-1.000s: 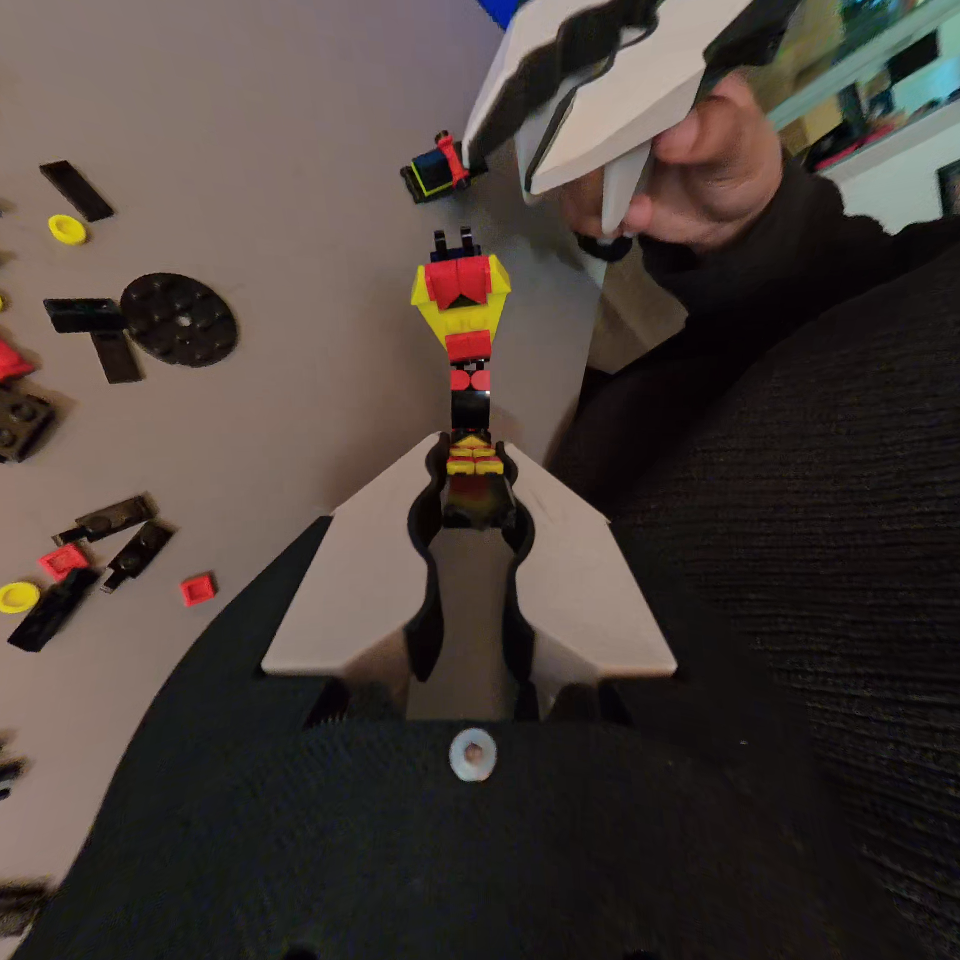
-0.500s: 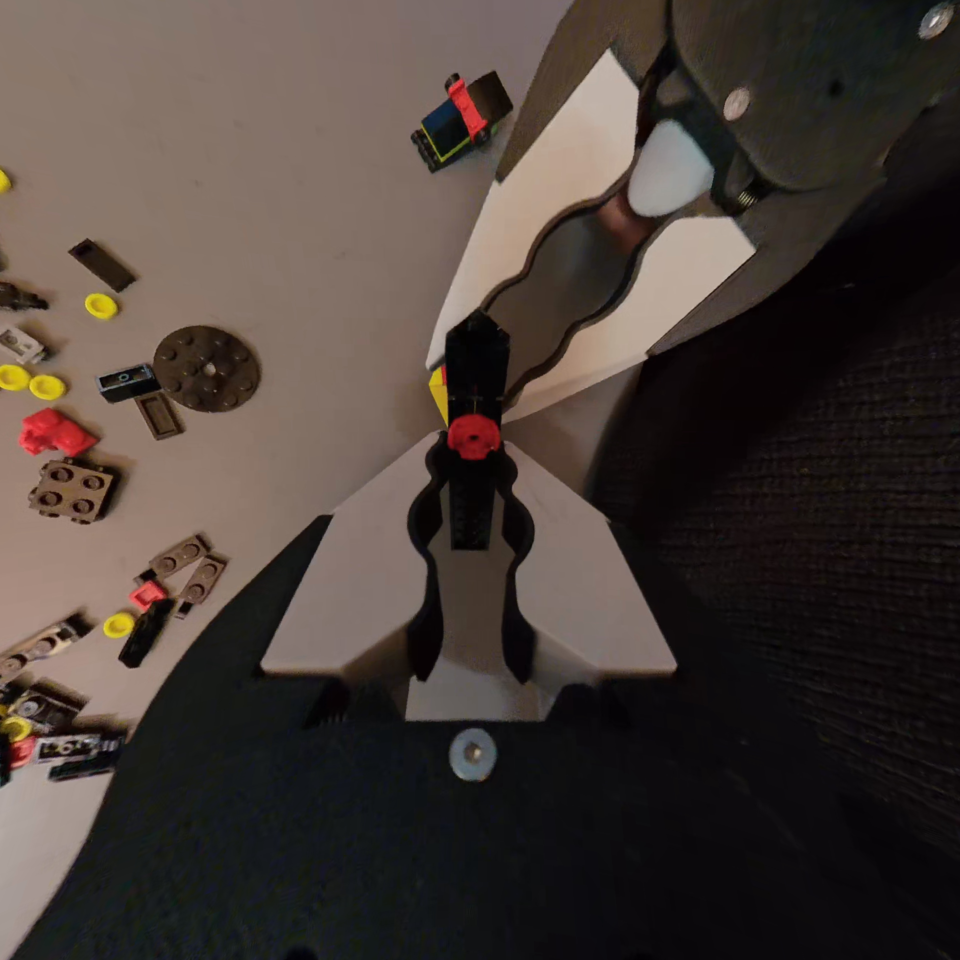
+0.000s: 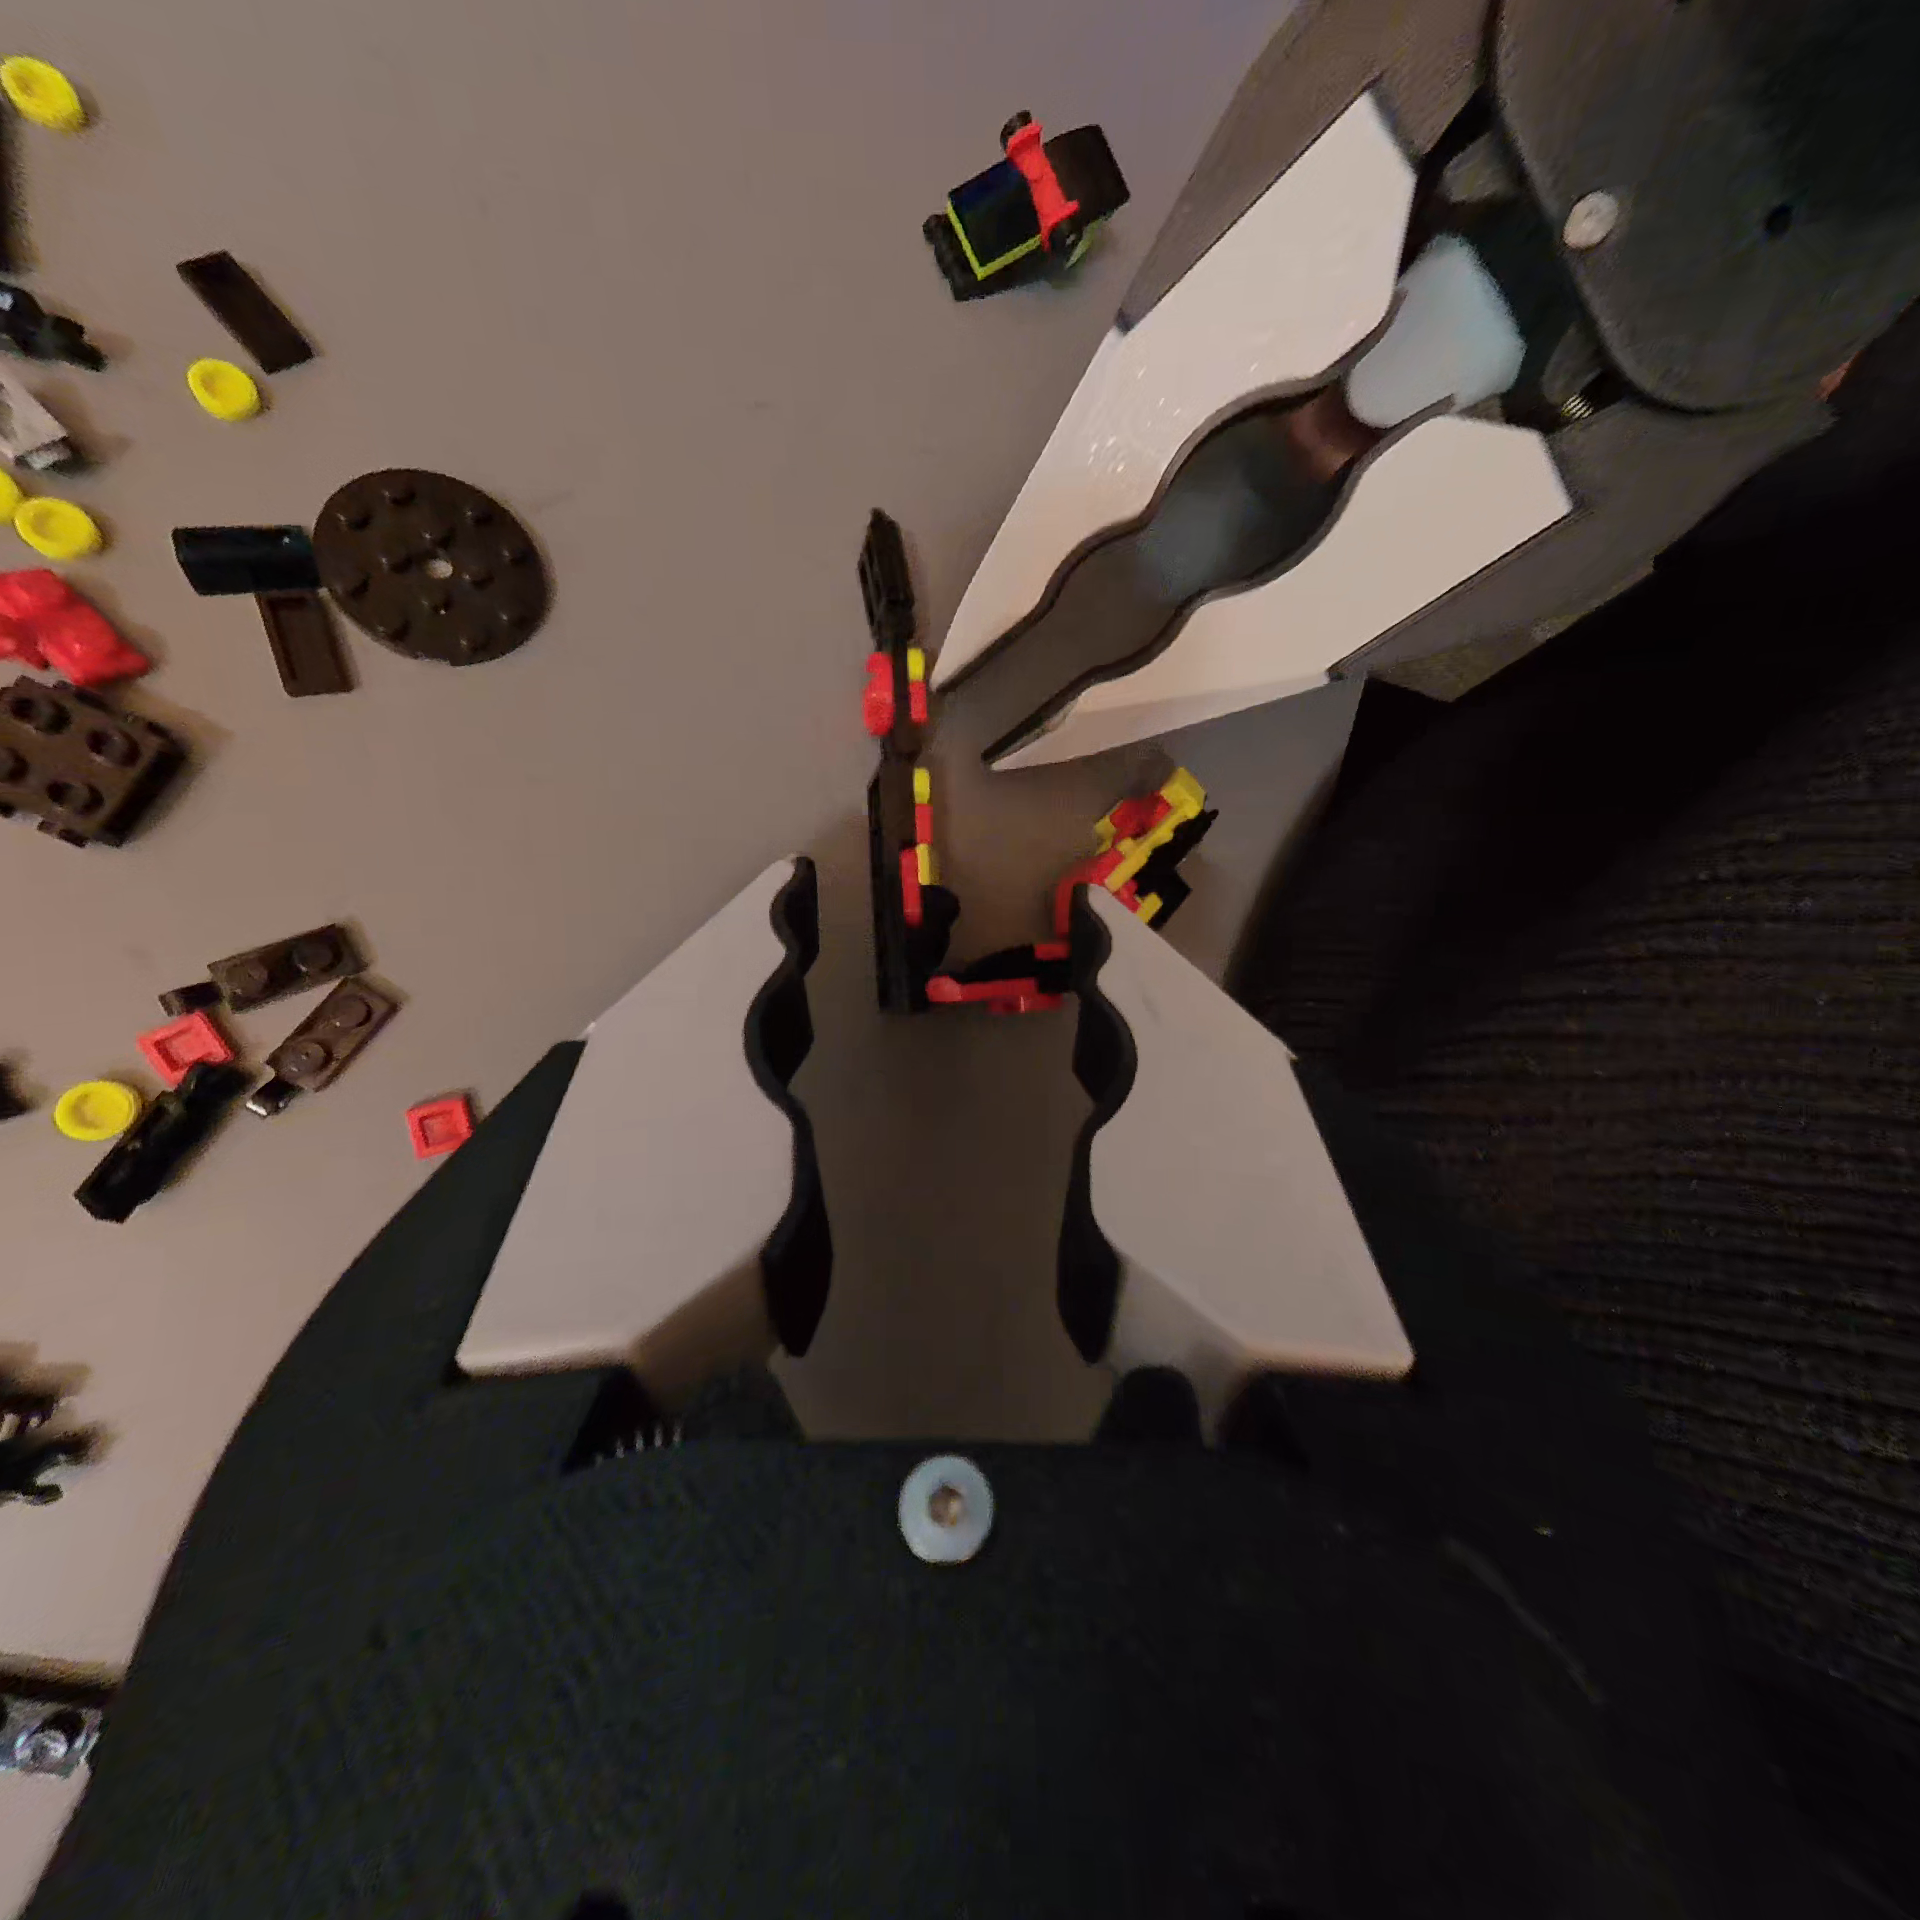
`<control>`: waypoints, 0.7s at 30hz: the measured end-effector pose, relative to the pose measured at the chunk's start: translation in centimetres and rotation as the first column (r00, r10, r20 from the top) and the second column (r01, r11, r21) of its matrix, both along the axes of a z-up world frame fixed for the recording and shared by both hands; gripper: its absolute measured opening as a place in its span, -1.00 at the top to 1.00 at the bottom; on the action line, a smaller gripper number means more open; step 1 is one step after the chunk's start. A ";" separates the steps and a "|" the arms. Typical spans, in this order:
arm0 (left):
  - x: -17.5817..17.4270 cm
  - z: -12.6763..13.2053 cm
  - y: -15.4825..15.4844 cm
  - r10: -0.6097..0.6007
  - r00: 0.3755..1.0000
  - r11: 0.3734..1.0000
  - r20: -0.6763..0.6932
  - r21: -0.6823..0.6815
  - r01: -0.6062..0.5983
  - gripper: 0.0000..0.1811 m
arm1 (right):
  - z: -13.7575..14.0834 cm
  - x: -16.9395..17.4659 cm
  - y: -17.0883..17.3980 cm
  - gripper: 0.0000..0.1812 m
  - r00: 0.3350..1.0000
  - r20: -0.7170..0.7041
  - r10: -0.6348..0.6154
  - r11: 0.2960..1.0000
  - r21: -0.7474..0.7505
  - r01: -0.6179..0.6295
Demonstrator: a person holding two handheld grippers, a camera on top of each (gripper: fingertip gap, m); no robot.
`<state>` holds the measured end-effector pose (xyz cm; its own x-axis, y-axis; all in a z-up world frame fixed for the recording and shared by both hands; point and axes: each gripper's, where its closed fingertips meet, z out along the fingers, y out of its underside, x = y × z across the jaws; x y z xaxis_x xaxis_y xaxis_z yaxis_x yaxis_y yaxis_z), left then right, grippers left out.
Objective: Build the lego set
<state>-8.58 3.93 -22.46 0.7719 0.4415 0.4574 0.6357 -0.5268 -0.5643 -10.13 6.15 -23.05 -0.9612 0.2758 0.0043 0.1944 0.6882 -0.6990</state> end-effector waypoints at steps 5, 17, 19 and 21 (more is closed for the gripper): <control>0.4 1.3 -0.6 -0.014 0.997 0.999 -0.080 0.039 0.017 0.49 | 2.8 0.8 0.3 0.81 1.000 0.001 -0.011 0.992 -0.127 0.011; 1.3 -1.2 -1.4 -0.078 0.987 0.996 -0.139 -0.050 0.072 0.60 | -0.1 4.4 -1.1 0.55 0.999 -0.029 0.019 0.999 0.032 -0.018; 1.5 -1.3 -1.3 -0.078 0.987 0.996 -0.144 -0.051 0.072 0.66 | -0.3 4.1 -1.1 0.71 0.998 -0.060 0.008 0.998 0.057 -0.005; 1.4 -1.4 -1.3 -0.063 0.987 0.997 -0.149 -0.049 0.056 0.69 | -0.3 3.8 -1.0 0.78 0.998 -0.066 0.002 0.998 0.063 0.002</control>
